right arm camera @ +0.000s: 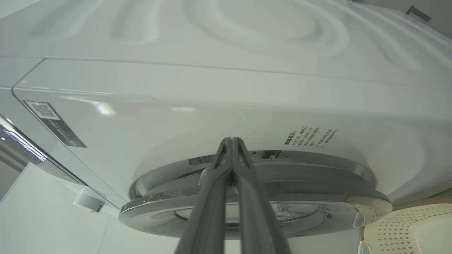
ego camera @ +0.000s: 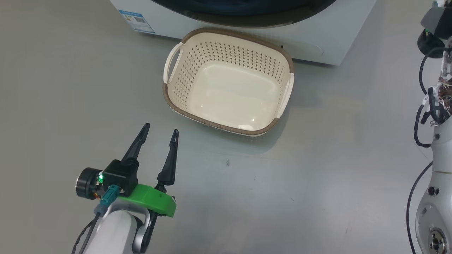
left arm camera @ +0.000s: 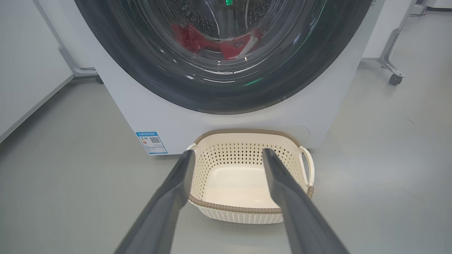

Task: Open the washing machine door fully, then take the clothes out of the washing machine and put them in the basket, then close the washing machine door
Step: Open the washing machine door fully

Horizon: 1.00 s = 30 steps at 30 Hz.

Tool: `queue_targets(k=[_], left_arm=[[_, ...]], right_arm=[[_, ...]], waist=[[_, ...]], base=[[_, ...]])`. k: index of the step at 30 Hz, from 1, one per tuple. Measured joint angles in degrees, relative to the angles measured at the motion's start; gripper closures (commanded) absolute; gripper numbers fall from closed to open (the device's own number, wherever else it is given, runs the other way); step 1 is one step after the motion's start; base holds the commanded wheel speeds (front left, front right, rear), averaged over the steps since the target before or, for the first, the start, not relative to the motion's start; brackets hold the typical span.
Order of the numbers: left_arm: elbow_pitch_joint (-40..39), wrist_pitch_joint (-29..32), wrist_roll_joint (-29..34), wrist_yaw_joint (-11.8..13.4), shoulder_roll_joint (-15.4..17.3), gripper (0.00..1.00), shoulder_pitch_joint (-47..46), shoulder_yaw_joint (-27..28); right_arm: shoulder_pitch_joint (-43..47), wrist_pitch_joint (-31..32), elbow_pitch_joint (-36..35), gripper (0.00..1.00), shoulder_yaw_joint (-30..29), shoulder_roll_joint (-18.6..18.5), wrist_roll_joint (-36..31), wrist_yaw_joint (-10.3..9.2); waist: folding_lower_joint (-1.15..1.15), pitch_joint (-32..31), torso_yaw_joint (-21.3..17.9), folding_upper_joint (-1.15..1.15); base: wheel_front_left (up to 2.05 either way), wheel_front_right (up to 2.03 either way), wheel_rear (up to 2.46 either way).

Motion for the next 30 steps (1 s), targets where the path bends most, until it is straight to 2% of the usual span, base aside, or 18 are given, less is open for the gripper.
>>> queue_targets(k=[5,18,30], left_arm=[[-0.05,0.0,-0.94,0.24,-0.01,0.0,-0.48,-0.8],[-0.04,0.0,-3.76,1.53,-0.14,0.0,-1.5,-2.83],[-0.34,0.0,-6.14,2.56,-0.3,0.0,-1.78,-3.48]], right_arm=[[-3.52,1.25,1.52,1.0,-0.83,0.69,3.11,-0.52],[-8.51,4.89,6.61,1.0,-0.42,0.24,4.95,-1.05],[-12.72,6.34,10.49,1.0,-0.08,-0.23,5.6,-1.91]], waist=[[0.0,1.72,1.27,0.0],[0.0,3.83,5.04,0.0],[0.0,5.27,6.4,0.0]], base=[[0.0,0.0,0.0],[0.0,0.0,0.0],[0.0,0.0,0.0]])
